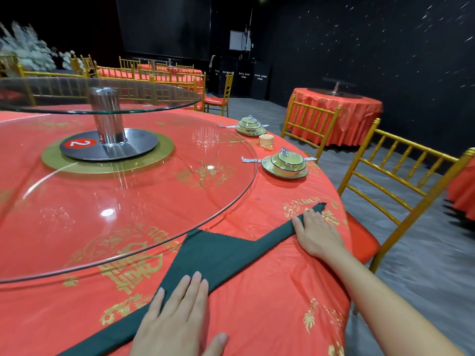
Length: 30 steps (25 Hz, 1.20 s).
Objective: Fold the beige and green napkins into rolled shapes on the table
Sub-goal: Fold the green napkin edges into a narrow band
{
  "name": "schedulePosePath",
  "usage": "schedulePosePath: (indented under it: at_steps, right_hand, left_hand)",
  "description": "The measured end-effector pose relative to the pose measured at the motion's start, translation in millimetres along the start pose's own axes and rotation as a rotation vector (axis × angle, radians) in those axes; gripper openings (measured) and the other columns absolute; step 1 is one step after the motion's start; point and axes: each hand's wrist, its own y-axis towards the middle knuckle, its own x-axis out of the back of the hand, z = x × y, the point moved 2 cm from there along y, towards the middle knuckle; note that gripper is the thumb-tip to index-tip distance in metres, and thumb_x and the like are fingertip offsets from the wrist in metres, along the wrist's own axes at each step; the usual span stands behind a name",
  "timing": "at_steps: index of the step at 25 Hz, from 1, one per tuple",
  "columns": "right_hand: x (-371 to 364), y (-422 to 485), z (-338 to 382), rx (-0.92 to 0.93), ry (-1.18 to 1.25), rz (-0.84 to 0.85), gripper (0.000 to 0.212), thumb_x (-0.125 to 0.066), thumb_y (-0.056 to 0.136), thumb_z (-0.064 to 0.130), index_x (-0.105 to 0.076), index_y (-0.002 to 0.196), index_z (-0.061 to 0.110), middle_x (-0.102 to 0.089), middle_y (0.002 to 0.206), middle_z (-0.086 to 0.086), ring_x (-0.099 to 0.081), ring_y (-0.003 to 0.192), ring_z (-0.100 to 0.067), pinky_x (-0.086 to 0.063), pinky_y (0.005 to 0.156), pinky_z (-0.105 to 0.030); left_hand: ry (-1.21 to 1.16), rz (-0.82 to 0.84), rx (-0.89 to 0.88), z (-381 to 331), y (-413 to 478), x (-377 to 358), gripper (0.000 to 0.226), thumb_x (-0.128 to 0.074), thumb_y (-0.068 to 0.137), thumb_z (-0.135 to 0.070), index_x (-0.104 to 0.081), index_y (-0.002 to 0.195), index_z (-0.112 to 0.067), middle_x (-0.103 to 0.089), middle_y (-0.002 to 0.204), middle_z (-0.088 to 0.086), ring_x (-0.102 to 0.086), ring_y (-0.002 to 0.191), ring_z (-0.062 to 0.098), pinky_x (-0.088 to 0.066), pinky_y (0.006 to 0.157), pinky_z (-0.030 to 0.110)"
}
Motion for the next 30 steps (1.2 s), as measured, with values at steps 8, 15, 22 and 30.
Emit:
schedulePosePath:
  at_steps: [8,15,22,30]
  right_hand:
    - [-1.3,16.2,-4.4,-0.124,0.017,-0.021,0.070,-0.015,0.092,0.057,-0.034,0.140,0.009,-0.033,0.149,-0.008,-0.027,0.139,-0.023,-0.021,0.113,-0.045]
    - [23.3,-12.2,23.4,-0.112,-0.039,-0.079,0.075,-0.013,0.093,0.059,-0.015,0.148,0.008,-0.013,0.157,-0.008,-0.010,0.145,-0.023,-0.010,0.117,-0.046]
    - [13.1,-183.3,147.9,0.724,0.172,0.125,0.090,0.009,0.076,0.066,-0.012,0.150,0.019,-0.007,0.158,0.006,0.000,0.145,-0.007,0.005,0.113,-0.025]
    - [9.0,-155.8,155.1,1.001,-0.213,-0.330,0.031,-0.041,0.075,0.015,-0.072,0.074,0.015,-0.072,0.072,0.002,-0.069,0.064,-0.012,-0.057,0.063,-0.024]
  left_hand:
    - [0.088,-0.071,-0.010,-0.9,-2.3,1.3,0.074,-0.015,0.086,-0.069,-0.052,0.120,-0.015,-0.049,0.136,-0.002,-0.018,0.142,0.008,-0.028,0.092,0.033]
    - [0.112,0.090,0.090,-17.5,-9.0,28.1,0.090,-0.011,0.075,-0.069,-0.025,0.148,-0.018,-0.015,0.156,-0.002,-0.021,0.143,0.013,-0.023,0.112,0.041]
    - [0.129,0.165,0.065,-20.3,-12.3,32.6,0.089,-0.001,0.072,-0.065,0.004,0.150,-0.021,0.002,0.159,-0.003,0.001,0.146,0.013,-0.005,0.116,0.040]
    - [0.215,0.250,0.012,22.4,-31.2,69.8,0.056,-0.032,0.099,-0.038,-0.017,0.149,-0.017,-0.015,0.158,0.000,-0.022,0.142,0.016,-0.028,0.111,0.033]
